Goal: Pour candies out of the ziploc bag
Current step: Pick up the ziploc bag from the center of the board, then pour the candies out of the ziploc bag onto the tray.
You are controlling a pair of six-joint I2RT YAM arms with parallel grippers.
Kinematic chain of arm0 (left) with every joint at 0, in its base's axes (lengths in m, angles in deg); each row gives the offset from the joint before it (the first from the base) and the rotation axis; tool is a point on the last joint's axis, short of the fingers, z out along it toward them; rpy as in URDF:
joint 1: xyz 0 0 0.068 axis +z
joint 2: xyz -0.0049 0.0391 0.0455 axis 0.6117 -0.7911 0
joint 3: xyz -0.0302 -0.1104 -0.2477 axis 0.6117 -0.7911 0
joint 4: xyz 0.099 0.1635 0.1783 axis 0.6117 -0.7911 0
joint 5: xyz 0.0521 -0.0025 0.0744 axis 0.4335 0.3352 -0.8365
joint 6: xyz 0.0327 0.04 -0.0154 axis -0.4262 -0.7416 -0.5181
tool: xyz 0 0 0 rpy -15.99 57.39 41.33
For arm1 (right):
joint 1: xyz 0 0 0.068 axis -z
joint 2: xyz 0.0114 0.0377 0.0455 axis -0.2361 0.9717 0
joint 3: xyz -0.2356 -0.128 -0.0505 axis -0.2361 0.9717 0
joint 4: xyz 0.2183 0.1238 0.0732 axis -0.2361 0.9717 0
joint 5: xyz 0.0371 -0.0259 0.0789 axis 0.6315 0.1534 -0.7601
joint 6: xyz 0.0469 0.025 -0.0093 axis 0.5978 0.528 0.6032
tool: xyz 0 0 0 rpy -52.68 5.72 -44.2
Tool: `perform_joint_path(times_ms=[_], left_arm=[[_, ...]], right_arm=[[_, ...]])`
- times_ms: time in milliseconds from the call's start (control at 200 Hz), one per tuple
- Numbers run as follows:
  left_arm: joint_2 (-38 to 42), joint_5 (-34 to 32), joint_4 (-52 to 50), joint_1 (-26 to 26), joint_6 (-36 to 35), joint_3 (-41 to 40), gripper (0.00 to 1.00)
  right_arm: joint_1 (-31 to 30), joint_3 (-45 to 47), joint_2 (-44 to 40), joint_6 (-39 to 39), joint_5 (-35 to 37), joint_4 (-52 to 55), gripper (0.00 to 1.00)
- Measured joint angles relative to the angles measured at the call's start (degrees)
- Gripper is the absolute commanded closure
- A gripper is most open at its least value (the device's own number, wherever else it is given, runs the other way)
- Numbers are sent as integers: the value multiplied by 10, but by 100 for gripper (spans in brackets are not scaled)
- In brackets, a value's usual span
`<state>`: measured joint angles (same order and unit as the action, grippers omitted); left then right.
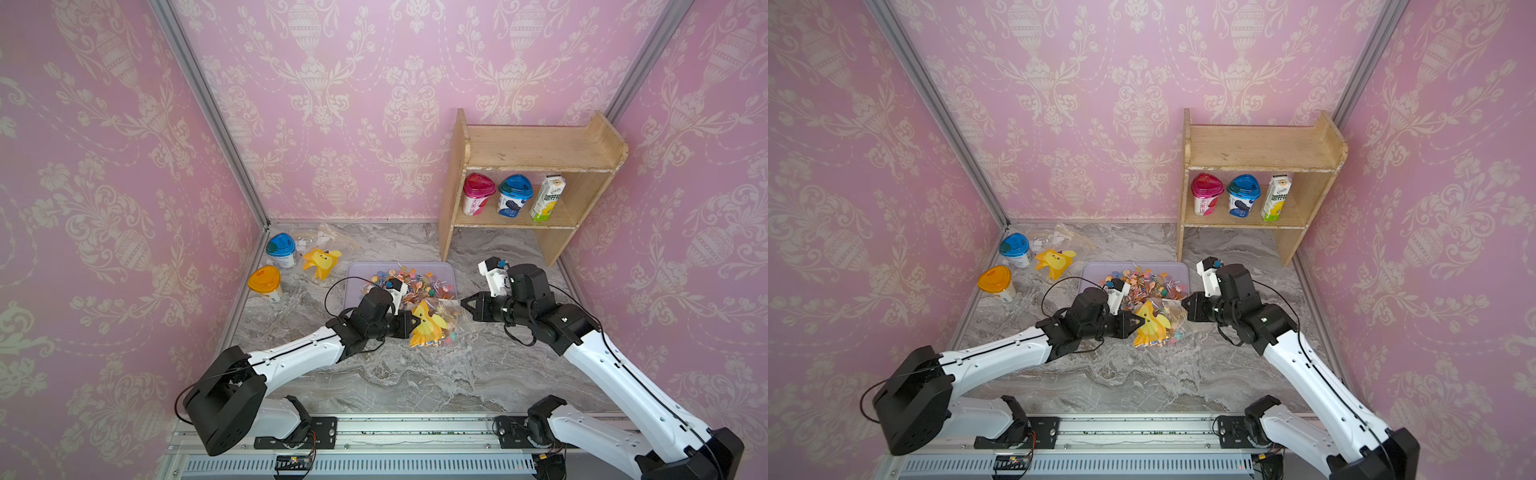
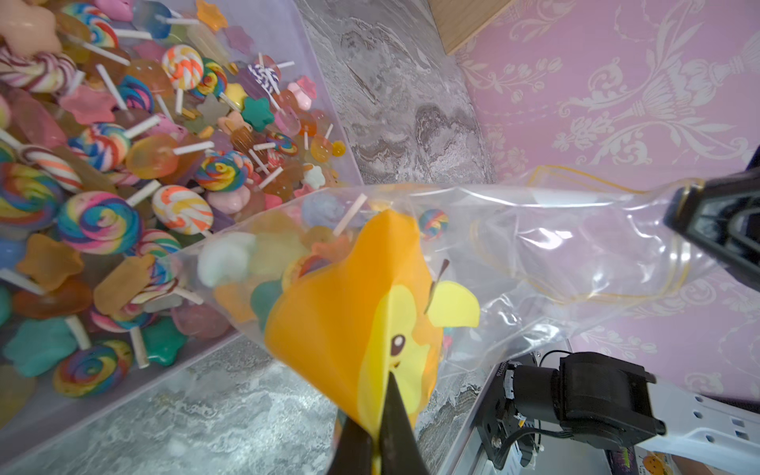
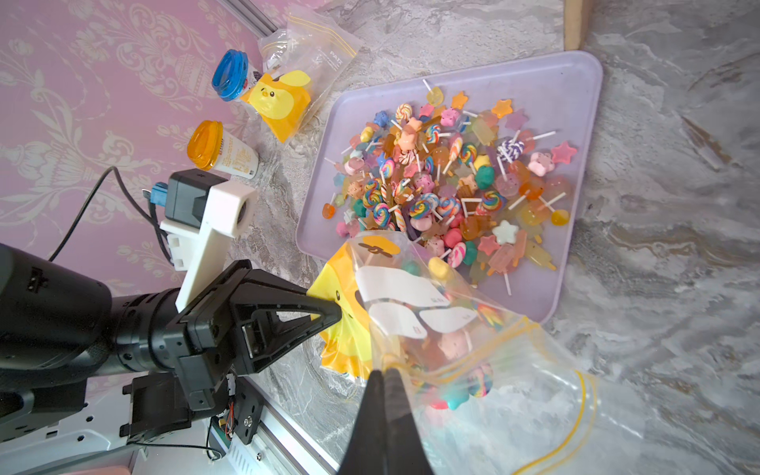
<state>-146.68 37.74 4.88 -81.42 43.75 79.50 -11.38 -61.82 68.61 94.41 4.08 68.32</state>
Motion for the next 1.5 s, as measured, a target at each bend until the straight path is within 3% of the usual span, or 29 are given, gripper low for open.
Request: perform_joint_path(times_ms=[831,1096,1501], left_arm=[[62,0,-126,209,-74,23,100],[58,0,-141,249,-94,55,100],[50,0,-158,267,-103,67,100]], right_arm=[[-56,-250,345,-53,-38,-37,100],[-59,-273,401,-55,-39,-37,100],[-61,-324,435,-58,-39,-32,100]])
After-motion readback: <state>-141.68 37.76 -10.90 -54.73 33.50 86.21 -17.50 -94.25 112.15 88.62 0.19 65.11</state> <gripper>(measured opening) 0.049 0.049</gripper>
